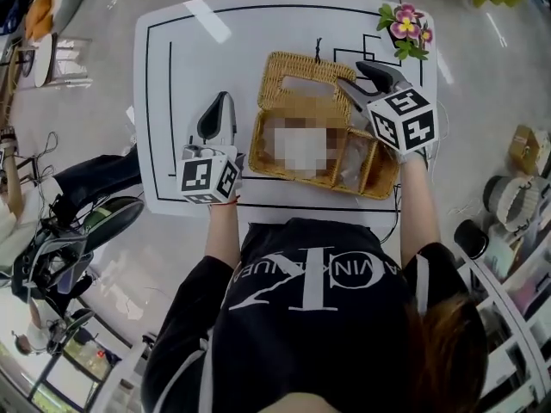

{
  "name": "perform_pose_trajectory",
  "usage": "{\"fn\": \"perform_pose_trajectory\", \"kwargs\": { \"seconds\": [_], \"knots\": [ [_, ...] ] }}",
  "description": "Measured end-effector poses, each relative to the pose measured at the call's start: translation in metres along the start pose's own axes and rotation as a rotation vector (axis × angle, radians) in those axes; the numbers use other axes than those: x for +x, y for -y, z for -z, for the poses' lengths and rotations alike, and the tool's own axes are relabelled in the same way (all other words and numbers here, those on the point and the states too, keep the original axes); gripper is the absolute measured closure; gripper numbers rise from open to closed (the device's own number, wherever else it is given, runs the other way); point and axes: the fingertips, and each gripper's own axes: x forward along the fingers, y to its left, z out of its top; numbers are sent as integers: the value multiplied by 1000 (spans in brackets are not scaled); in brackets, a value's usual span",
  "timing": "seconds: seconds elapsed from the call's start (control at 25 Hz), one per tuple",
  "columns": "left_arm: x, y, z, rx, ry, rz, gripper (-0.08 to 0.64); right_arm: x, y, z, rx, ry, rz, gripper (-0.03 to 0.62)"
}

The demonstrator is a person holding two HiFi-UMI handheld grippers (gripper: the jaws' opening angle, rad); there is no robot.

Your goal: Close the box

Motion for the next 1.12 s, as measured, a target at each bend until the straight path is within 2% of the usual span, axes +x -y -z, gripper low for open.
{"fn": "perform_pose_trajectory", "kwargs": {
  "seconds": [0.24, 0.48, 0.56, 0.8, 0.92, 1.12],
  "knots": [
    [3, -2, 3, -10, -20, -26, 549, 16, 3, 9, 41, -88, -92, 377],
    [5, -3, 4, -16, -28, -39, 549, 22, 2, 16, 201, -127, -240, 370],
    [3, -3, 4, -17, -30, -42, 549, 20, 3, 18, 240, -134, -276, 351],
    [3, -4, 4, -20, -30, -42, 549, 23, 0, 24, 363, -154, -367, 363],
    [1, -5, 2, -29, -22, -43, 549, 21, -4, 23, 383, -145, -384, 387],
    [-4, -5, -9, -27, -10, -43, 549, 6, -4, 5, 311, -102, -333, 392]
  ]
}}
